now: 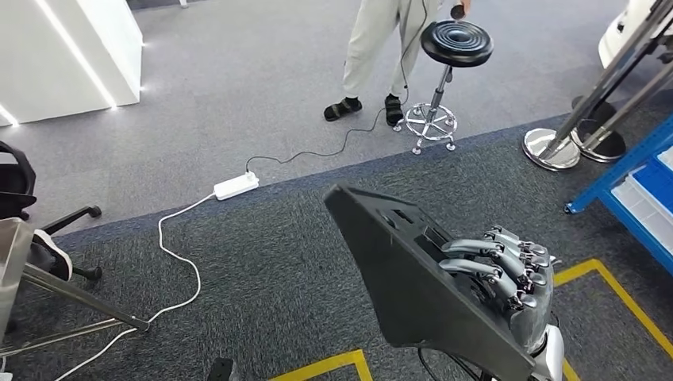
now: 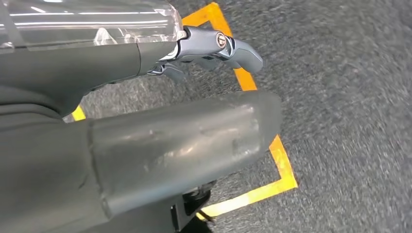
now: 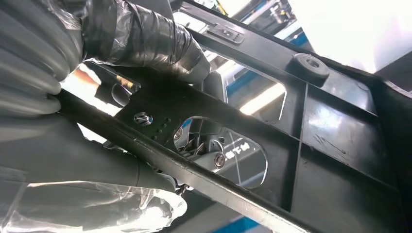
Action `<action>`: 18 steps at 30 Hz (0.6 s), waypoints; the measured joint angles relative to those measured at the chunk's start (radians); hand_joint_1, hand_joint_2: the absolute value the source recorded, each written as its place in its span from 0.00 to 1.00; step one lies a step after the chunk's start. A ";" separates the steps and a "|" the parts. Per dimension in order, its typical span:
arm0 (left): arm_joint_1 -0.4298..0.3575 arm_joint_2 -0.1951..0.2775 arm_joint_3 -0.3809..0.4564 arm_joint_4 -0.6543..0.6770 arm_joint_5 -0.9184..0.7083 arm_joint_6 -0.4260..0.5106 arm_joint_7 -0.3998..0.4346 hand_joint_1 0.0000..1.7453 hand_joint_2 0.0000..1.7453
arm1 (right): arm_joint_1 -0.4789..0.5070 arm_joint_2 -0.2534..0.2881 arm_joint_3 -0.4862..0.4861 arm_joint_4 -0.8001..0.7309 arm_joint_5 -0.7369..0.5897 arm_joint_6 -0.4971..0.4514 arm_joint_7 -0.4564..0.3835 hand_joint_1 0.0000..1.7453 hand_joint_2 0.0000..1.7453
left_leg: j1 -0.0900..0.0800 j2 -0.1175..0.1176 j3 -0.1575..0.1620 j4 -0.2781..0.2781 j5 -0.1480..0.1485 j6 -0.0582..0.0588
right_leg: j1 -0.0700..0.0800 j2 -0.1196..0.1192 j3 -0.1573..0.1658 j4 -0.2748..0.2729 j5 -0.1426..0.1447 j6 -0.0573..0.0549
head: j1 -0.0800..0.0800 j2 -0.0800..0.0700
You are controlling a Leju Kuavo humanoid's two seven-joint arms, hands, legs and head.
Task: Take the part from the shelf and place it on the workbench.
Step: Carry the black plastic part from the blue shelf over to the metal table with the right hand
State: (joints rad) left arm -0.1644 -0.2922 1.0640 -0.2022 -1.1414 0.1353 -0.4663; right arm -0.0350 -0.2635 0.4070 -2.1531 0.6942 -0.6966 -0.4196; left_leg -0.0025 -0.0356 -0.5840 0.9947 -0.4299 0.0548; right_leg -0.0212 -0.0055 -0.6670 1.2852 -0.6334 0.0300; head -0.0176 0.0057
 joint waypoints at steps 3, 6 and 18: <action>0.004 0.000 0.001 0.000 0.001 0.003 0.002 0.00 0.00 | -0.001 0.000 0.000 0.001 -0.007 0.000 0.003 1.00 1.00 | 0.002 -0.044 -0.001 0.013 -0.007 -0.007 | -0.007 0.021 0.035 -0.116 0.100 0.002 | 0.000 0.000; 0.003 -0.001 0.001 0.000 -0.004 0.014 0.014 0.00 0.00 | -0.001 0.000 0.000 0.003 -0.012 0.000 0.001 1.00 1.00 | 0.003 -0.080 -0.015 0.032 -0.015 -0.022 | -0.010 0.081 0.082 -0.235 0.146 -0.002 | 0.000 0.000; 0.013 -0.003 0.001 0.000 -0.011 0.006 0.035 0.00 0.00 | -0.016 0.009 0.000 0.016 -0.024 0.000 -0.003 1.00 1.00 | 0.014 0.044 -0.115 0.217 -0.069 -0.058 | 0.003 -0.065 0.114 -0.251 0.128 -0.047 | -0.001 0.000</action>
State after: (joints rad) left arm -0.1510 -0.2949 1.0655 -0.2022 -1.1524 0.1413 -0.4315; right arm -0.0513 -0.2545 0.4074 -2.1370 0.6699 -0.6962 -0.4222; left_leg 0.0113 0.0080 -0.6994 1.2118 -0.4991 -0.0036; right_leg -0.0181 -0.0705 -0.5525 1.0345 -0.5058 -0.0165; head -0.0191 0.0057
